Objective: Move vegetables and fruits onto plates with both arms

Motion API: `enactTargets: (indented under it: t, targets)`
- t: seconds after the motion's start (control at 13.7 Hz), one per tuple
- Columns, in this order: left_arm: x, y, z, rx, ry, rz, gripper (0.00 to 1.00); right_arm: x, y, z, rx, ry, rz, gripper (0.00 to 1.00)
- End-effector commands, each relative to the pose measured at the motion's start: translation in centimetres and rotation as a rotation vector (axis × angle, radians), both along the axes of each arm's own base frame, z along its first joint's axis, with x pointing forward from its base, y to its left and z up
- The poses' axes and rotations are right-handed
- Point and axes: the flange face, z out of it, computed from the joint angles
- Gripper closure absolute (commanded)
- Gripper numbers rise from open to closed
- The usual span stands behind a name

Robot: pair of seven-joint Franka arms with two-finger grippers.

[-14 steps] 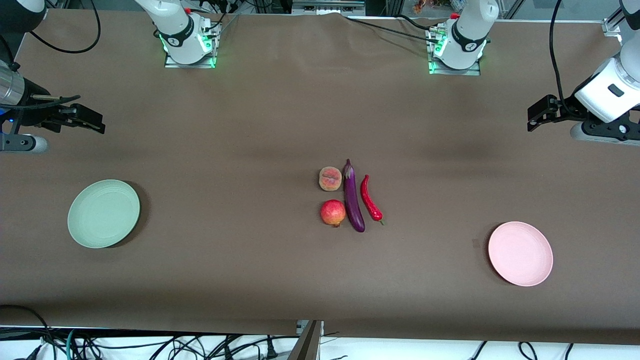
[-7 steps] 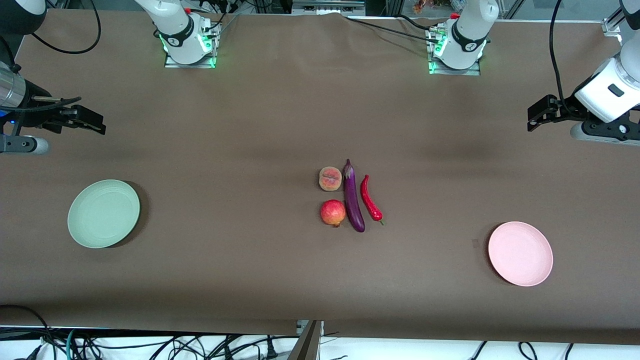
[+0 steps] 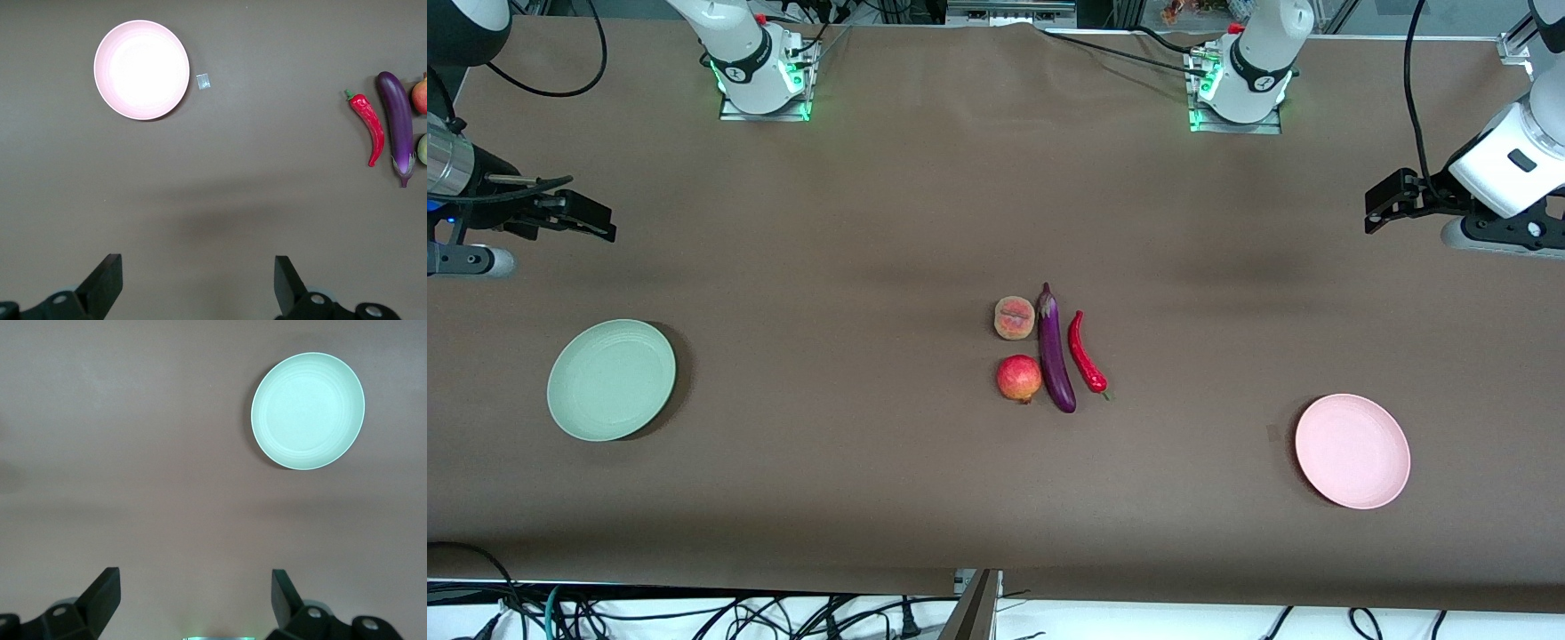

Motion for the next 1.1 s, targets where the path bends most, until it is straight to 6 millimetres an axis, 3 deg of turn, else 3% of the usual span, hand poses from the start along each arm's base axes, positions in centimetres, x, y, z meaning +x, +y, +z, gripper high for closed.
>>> enactTargets:
  t: [0.0,0.37,0.51,0.8,1.02]
  targets:
    - [-0.6,-0.1,0.5,-0.011,-0.002,0.007,0.0,0.2,-0.1,0.4,0.013,-0.014,0.008,0.0]
    - [-0.7,-0.1,0.5,-0.012,0.002,0.007,0.0,1.0,0.4,-1.1,0.016,-0.002,0.016,0.0]
    - [-0.7,-0.1,0.5,-0.015,0.002,0.007,0.0,1.7,0.6,-2.6,0.019,0.016,0.022,0.0]
    - [-0.7,0.0,0.5,-0.016,0.003,0.008,0.0,2.0,0.9,-3.3,0.03,0.026,0.026,0.0]
    - [-0.7,-0.1,0.5,-0.016,0.003,0.007,0.0,2.6,2.0,-5.2,0.034,0.06,0.047,0.0]
